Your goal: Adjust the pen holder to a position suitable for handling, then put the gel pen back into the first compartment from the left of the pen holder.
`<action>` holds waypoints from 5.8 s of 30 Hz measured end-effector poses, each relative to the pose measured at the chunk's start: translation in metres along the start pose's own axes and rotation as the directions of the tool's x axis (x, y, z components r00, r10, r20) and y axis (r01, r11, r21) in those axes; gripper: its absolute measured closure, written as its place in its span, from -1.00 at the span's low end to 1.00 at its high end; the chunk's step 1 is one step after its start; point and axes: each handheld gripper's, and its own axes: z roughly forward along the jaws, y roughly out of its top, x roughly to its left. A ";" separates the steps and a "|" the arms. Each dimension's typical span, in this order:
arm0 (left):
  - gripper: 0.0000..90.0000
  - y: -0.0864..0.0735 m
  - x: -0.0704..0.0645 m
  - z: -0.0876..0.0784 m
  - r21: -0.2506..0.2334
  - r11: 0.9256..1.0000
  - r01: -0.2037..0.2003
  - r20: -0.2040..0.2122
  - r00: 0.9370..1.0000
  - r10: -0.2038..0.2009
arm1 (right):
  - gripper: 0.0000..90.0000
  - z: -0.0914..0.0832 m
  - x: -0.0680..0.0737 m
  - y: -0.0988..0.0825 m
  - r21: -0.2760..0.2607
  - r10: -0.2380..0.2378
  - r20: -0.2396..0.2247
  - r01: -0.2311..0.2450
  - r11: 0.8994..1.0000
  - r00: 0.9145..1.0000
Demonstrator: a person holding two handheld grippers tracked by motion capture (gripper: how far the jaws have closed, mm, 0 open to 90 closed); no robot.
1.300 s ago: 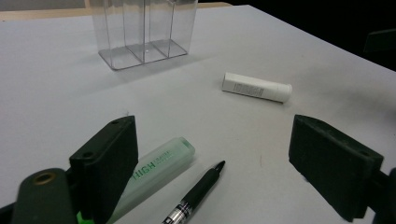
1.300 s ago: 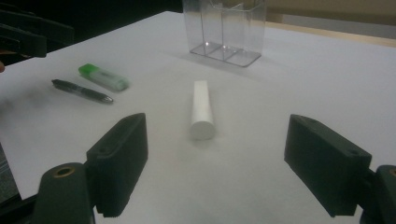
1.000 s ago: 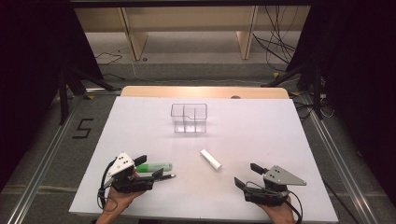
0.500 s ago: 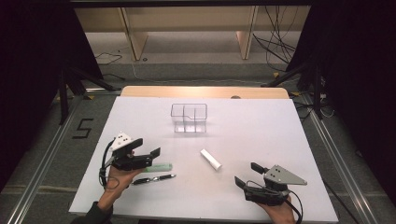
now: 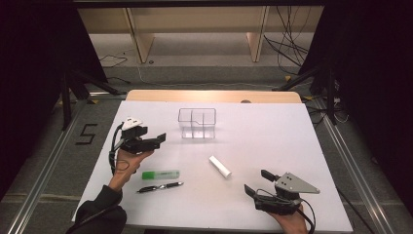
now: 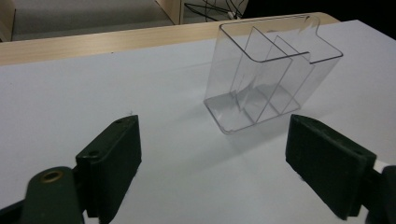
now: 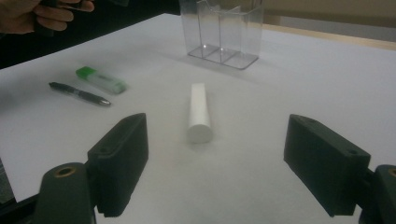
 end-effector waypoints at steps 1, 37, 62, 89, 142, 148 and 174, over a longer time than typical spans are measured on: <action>-0.59 0.000 0.000 0.000 0.000 1.000 0.000 0.000 1.000 0.000 | -0.49 0.000 0.000 0.000 0.000 0.000 0.000 0.000 1.000 1.000; 0.99 0.025 -0.005 0.098 0.167 0.985 -0.035 0.025 0.999 0.031 | -0.49 0.000 -0.001 -0.001 0.001 0.003 -0.015 -0.003 1.000 1.000; 0.99 0.034 -0.030 0.118 0.178 0.983 -0.032 0.049 0.999 0.023 | -0.49 0.000 -0.002 -0.001 0.005 0.005 -0.020 -0.005 1.000 1.000; 0.52 0.037 -0.035 0.111 0.214 0.976 -0.049 0.017 0.999 0.047 | -0.49 0.000 -0.002 -0.001 0.004 0.006 -0.024 -0.006 1.000 1.000; -0.63 -0.009 -0.046 -0.032 0.314 0.896 -0.315 0.275 0.933 0.232 | -0.49 0.003 -0.001 -0.002 0.005 0.006 -0.042 -0.006 1.000 0.999; -0.62 -0.014 -0.047 -0.037 0.345 0.874 -0.341 0.291 0.925 0.246 | -0.49 0.004 -0.001 -0.002 0.006 0.004 -0.046 -0.003 1.000 0.999; -0.57 -0.030 -0.059 -0.042 0.459 0.751 -0.475 0.340 0.875 0.345 | -0.49 0.005 0.000 -0.002 0.008 0.003 -0.050 -0.003 1.000 0.999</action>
